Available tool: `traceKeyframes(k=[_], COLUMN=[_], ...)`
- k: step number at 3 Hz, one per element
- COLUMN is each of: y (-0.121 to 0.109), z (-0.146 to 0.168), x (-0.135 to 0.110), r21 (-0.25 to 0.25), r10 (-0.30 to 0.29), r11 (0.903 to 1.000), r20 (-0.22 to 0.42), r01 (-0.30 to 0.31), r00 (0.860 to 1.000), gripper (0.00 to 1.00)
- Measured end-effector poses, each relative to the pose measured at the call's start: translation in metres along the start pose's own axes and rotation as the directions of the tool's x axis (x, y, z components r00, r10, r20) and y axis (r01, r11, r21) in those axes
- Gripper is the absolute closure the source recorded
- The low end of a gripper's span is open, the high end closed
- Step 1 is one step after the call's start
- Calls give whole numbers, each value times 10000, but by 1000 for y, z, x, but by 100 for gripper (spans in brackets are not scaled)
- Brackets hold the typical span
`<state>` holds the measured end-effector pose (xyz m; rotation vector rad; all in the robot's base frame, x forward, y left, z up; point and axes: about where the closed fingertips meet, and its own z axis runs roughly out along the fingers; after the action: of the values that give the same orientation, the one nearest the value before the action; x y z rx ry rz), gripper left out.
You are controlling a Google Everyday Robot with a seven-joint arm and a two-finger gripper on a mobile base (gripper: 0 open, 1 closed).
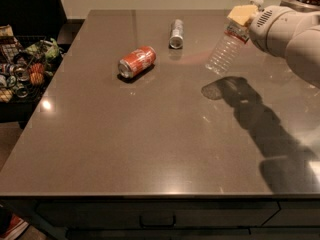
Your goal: Place water bottle upright
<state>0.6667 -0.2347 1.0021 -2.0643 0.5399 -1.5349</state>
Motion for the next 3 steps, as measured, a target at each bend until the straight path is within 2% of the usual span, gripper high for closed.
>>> traceKeyframes(k=[1,2,3], y=[-18,-4,36], z=[12,12,7], x=[-1,8,17], r21=[1431,1964,2132], r10=[10,-282,-408], r11=[9897,9796,9748], r20=[-343,-789,-1186], r01=[39,433,656], r00=[9994,9965,9921], gripper=[100,100,100])
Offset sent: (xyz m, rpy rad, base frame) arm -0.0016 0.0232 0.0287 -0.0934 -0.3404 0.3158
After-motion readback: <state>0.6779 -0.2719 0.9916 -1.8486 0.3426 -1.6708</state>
